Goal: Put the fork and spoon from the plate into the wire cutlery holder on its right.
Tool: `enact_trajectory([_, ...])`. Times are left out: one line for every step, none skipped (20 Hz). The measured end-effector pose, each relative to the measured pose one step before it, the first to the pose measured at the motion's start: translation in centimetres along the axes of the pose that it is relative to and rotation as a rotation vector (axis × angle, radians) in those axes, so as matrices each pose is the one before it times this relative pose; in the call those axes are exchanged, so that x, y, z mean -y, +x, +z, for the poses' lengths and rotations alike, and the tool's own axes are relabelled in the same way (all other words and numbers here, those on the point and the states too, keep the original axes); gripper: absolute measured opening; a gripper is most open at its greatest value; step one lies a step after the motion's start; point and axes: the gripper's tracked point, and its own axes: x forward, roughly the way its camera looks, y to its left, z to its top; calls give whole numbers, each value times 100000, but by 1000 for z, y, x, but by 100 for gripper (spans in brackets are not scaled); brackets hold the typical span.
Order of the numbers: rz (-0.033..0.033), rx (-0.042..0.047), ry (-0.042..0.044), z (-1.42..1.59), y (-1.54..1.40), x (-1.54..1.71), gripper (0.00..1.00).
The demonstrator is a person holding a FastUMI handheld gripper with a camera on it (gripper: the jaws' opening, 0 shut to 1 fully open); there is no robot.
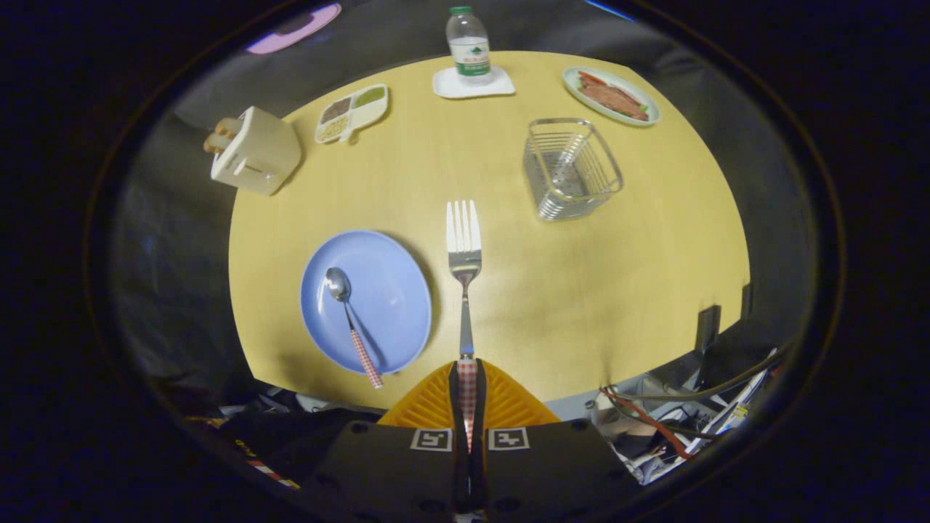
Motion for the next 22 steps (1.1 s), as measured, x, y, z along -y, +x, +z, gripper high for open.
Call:
enact_trajectory([-443, -2621, 999, 437, -477, 1126, 4])
enact_trajectory([-953, -2711, 510, 504, -369, 1251, 4])
enact_trajectory([-1094, -2425, -139, 510, -223, 983, 4])
enact_trajectory([-1227, -2576, -594, 581, -81, 1061, 4])
enact_trajectory([-1524, -2060, -1271, 822, 18, 900, 4])
enact_trajectory([-1314, -1561, -1591, 820, 63, 870, 4])
enact_trajectory([-725, -1990, -1857, 730, 146, 657, 4])
enact_trajectory([-496, -2718, -1752, 504, 165, 568, 4])
enact_trajectory([17, -3341, -1356, 658, 157, 385, 4])
enact_trajectory([516, -3598, -739, 506, 142, 207, 4])
enact_trajectory([718, -3078, -19, 555, 178, 65, 4])
enact_trajectory([1159, -2690, 439, 577, 80, -80, 4])
enact_trajectory([563, -2156, -53, 609, 138, -48, 4])
enact_trajectory([-502, -2618, -991, 410, 114, 158, 4])
enact_trajectory([-993, -2830, -1350, 365, 121, 151, 5])
enact_trajectory([-900, -3013, -969, 442, 62, 263, 5])
enact_trajectory([-881, -2318, -492, 628, 76, 161, 5])
enact_trajectory([-498, -1809, -533, 598, 44, 256, 5])
enact_trajectory([-319, -1065, -428, 593, 3, 256, 5])
enact_trajectory([-439, -992, -62, 485, 85, 192, 5])
enact_trajectory([-541, -1239, -46, 447, 111, 124, 5])
enact_trajectory([-298, -1668, -253, 314, 147, 187, 5])
